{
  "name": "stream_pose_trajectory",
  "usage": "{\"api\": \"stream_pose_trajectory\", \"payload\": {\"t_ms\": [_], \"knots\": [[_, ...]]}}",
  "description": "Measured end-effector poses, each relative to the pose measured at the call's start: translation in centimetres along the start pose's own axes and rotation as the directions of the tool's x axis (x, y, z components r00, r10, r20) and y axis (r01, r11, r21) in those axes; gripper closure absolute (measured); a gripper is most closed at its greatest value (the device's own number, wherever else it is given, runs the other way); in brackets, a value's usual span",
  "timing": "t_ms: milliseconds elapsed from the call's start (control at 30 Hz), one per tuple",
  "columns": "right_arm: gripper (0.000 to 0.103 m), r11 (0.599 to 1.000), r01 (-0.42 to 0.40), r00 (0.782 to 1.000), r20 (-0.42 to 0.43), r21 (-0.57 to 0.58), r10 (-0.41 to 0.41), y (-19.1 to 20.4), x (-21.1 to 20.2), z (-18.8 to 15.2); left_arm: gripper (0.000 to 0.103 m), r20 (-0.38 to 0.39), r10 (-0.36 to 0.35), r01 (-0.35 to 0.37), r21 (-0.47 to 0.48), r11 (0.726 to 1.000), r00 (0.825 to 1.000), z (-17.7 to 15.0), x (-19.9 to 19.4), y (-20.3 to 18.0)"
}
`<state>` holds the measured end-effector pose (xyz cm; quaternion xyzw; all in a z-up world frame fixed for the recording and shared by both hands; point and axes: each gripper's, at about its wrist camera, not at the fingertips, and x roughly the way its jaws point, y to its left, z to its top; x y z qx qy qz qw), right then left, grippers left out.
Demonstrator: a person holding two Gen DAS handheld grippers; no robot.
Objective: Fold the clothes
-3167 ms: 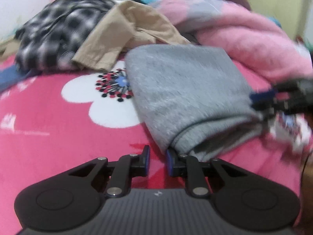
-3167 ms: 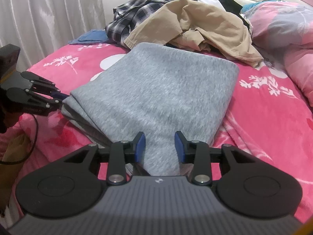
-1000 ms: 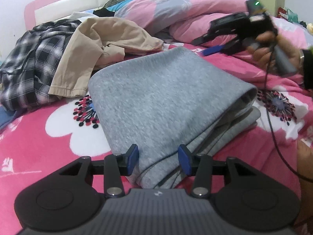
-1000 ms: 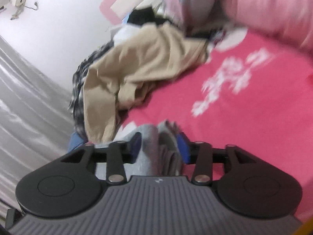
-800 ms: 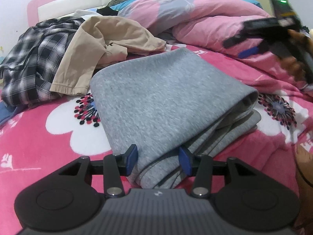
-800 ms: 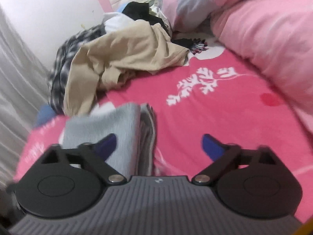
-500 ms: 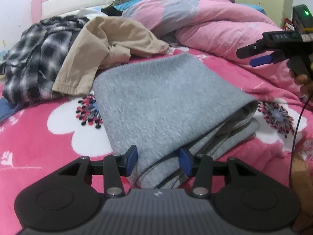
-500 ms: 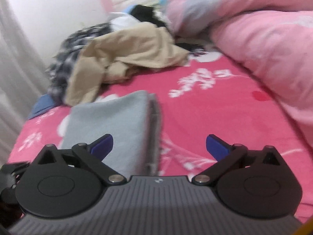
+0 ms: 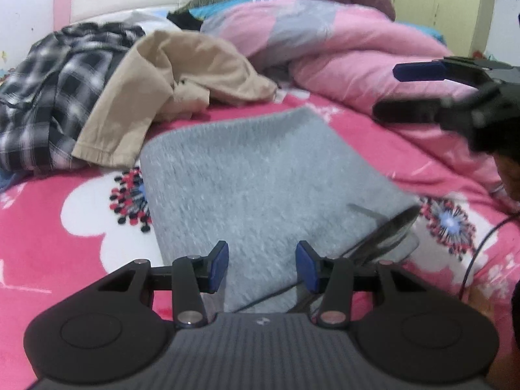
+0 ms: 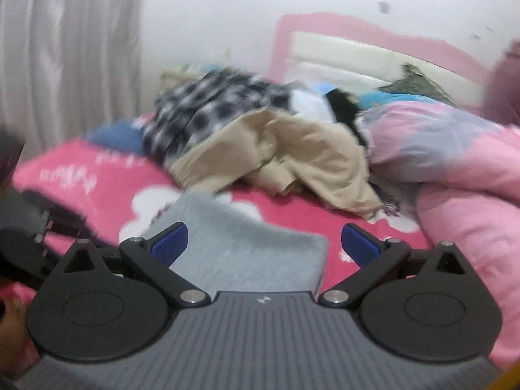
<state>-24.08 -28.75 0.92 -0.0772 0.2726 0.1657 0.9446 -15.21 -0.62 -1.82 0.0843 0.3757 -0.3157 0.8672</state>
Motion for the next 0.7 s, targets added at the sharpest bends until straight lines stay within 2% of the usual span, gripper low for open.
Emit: {"api": "stream_pose_trajectory", "payload": {"t_ms": [33,67,133,200,333,400,433,500,567,600,633,700], "knots": [[0.002,0.999,-0.019,1.000,-0.021,-0.027,0.019,0.6,0.4,-0.1,0.056,-0.004,0.005,-0.005,-0.001,1.000,1.000,-0.2,0.1,0.0],[0.007,0.998,-0.039,0.998,-0.043,-0.053,0.037,1.1,0.7,-0.3,0.056,-0.007,0.009,-0.009,-0.002,1.000,1.000,-0.4,0.1,-0.1],[0.023,0.991,-0.080,0.994,-0.088,-0.105,0.071,2.2,1.5,-0.5,0.055,-0.012,0.009,-0.009,-0.009,1.000,1.000,-0.6,0.2,0.0],[0.059,0.990,-0.091,0.978,-0.197,-0.111,0.067,2.4,3.1,-2.4,0.054,-0.028,-0.003,0.002,-0.033,0.999,1.000,-0.6,0.5,0.4],[0.064,0.994,-0.088,0.962,-0.263,-0.059,0.070,1.5,3.6,-4.2,0.055,-0.036,-0.008,0.006,-0.031,0.999,0.999,-0.4,0.4,0.5],[0.079,0.995,-0.079,0.961,-0.270,-0.057,0.061,1.4,3.2,-2.7,0.059,-0.018,-0.026,0.025,-0.034,0.999,0.999,0.1,-0.2,0.7],[0.079,0.995,-0.084,0.969,-0.237,-0.045,0.071,1.1,2.7,-1.8,0.059,0.003,-0.052,0.052,-0.026,0.998,0.999,0.7,-0.6,0.8],[0.079,0.995,-0.097,0.982,-0.165,-0.018,0.093,0.6,1.7,0.2,0.060,0.035,-0.038,0.038,0.013,0.999,0.999,1.7,-0.9,0.6],[0.079,0.996,-0.084,0.987,-0.140,-0.036,0.078,0.4,2.0,0.6,0.060,-0.003,0.002,-0.002,0.054,0.999,1.000,2.0,0.2,0.2],[0.079,0.996,-0.081,0.984,-0.164,-0.039,0.074,0.2,2.9,0.1,0.060,-0.045,0.019,-0.016,0.058,0.998,0.999,1.8,1.3,0.2],[0.079,0.996,-0.078,0.972,-0.225,-0.038,0.067,0.0,4.2,-1.2,0.057,-0.087,0.022,-0.019,0.042,0.999,0.996,1.2,2.5,0.4],[0.079,0.997,-0.081,0.952,-0.297,-0.010,0.074,-0.8,5.8,-3.5,0.057,-0.081,-0.013,0.010,-0.034,0.999,0.997,0.2,3.0,1.3]]}}
